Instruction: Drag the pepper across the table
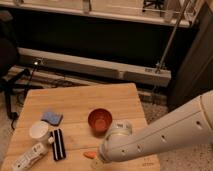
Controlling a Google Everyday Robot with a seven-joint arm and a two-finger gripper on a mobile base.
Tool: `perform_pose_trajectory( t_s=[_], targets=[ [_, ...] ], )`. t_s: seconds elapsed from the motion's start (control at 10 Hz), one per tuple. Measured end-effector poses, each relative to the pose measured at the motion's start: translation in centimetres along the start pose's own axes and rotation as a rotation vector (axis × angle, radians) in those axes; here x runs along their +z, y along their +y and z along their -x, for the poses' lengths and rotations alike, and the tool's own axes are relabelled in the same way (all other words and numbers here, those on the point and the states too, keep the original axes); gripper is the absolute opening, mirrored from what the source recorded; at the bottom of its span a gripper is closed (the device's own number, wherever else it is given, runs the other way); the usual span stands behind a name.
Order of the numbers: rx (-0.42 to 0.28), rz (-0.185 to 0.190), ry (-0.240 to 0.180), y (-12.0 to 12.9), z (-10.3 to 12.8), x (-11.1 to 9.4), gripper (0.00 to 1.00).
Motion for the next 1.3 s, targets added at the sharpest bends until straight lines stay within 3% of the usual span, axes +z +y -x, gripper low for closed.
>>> perform_pose_trajectory(
  t_s=[0.4, 0.9, 1.2, 1.3],
  targets=[
    [-0.006, -0.057, 0.007, -0.9, 0.1, 2.2, 0.80],
    [0.010, -0.072, 0.059, 0.1, -1.0, 6.3, 0.79],
    [0.023, -0.081, 0.063, 0.5, -0.7, 7.3, 0.57],
    [0.028, -0.086, 0.060, 0.4, -0.6, 7.4, 0.54]
  ],
)
